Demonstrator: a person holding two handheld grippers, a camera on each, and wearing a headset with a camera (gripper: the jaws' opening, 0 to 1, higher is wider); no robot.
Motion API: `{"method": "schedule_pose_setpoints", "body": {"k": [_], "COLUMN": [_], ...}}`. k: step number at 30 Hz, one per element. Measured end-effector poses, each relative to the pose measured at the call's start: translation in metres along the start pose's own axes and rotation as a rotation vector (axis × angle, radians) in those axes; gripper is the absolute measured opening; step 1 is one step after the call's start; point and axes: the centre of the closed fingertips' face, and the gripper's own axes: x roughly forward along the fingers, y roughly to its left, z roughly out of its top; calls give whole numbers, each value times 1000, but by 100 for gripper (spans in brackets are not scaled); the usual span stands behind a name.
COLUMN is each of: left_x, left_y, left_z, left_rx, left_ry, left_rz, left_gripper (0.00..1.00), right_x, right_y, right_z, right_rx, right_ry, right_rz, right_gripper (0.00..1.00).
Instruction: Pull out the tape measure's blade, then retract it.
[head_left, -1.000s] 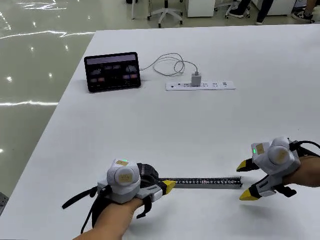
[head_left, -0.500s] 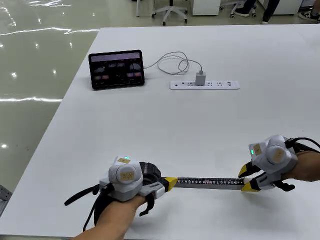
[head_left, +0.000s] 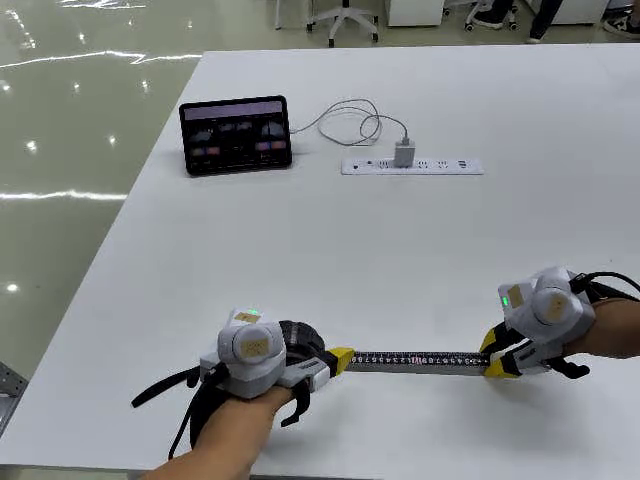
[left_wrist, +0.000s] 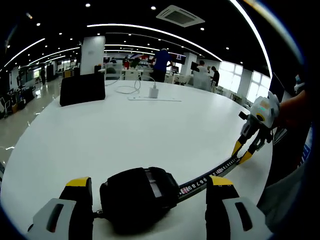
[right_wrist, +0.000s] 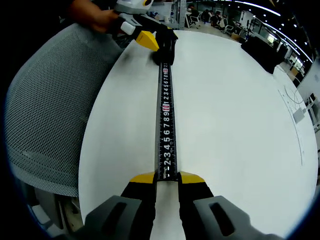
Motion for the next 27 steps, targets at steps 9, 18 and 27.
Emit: {"method": "schedule_pose_setpoints", "body": {"k": [9,18,27], "left_x": [1,5,8], "left_y": [6,11,14], "left_z": [-4,-9,-15], "left_rx": [-44,-78,-69], "left_ry": [20,37,60], "left_rz": [40,70,84], "left_gripper": [74,67,65], "right_x": [0,1,1], "right_y": [1,-1,0], "right_z": [1,0,1], "right_rx": [32,90,80], "right_ry": [27,33,38], "right_rz": [-9,-29,-30], "right_gripper": [12,11,11]}}
